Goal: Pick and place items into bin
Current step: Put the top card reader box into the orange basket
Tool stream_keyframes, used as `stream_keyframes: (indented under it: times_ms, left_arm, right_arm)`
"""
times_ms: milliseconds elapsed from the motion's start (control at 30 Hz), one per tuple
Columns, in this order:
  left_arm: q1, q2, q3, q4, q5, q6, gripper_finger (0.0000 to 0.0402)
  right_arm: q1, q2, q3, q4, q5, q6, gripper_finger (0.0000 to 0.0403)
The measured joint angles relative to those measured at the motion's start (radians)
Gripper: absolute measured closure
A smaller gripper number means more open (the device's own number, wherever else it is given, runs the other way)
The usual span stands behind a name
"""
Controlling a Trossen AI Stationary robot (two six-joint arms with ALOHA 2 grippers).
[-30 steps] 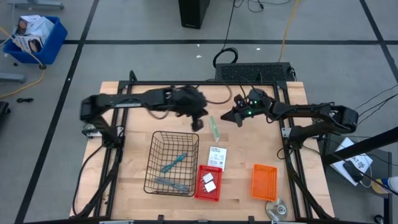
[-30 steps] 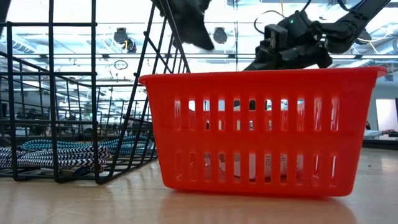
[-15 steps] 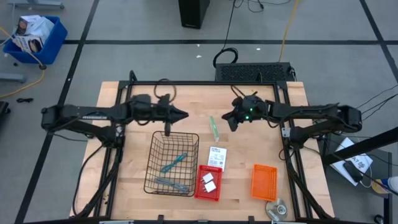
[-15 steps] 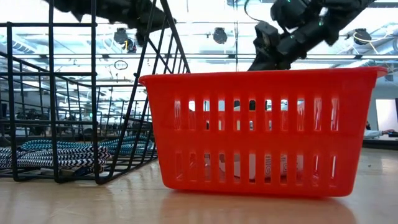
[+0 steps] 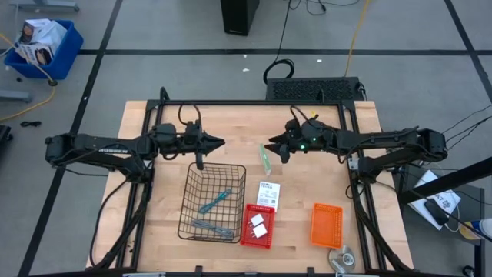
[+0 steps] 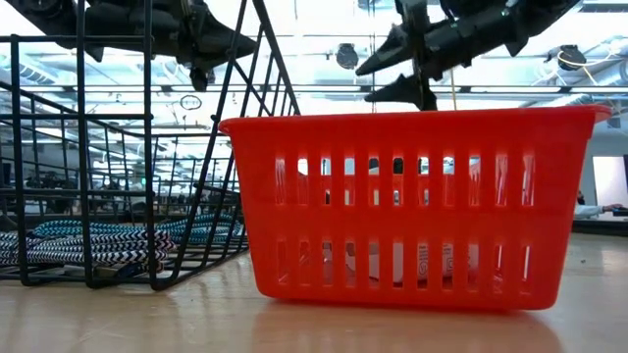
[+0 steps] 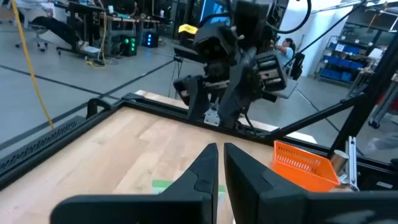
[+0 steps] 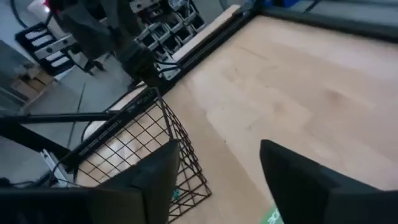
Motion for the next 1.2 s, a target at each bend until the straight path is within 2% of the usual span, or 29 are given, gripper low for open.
stream_keyframes:
  times_ms: [200,333,467,567,733,833,1033,1200]
  left_arm:
    - [0.0,0.0,0.0,0.002,0.0,-0.003,0.0371]
    - [0.0,0.001,0.0,0.002,-0.001,-0.003,0.0371]
    - [-0.002,0.001,0.0,0.002,-0.001,-0.006,0.0371]
    - [-0.004,0.001,0.0,0.001,-0.001,-0.013,0.0371]
    - [-0.015,0.001,0.0,-0.002,-0.002,0.003,0.0371]
    - [-0.022,0.001,0.0,-0.009,-0.003,0.009,0.0371]
    - [-0.023,0.001,0.0,-0.018,-0.002,0.013,0.0371]
    - [-0.026,0.001,0.0,-0.026,0.0,0.013,0.0371]
  right_arm:
    - [-0.017,0.005,-0.045,0.053,0.005,0.004,0.0152]
    - [-0.036,0.006,-0.072,0.064,0.011,0.086,0.015]
    - [-0.054,0.012,-0.079,0.07,-0.028,0.077,0.0154]
    - [-0.029,0.013,-0.072,0.003,-0.044,0.057,0.0157]
    - [0.031,0.04,-0.043,-0.144,0.101,0.033,0.0164]
    - [0.048,0.072,-0.017,-0.185,0.13,0.031,0.0167]
    - [0.065,0.19,0.103,-0.283,0.14,-0.015,0.017]
    - [0.068,0.277,0.219,-0.468,0.217,-0.053,0.017]
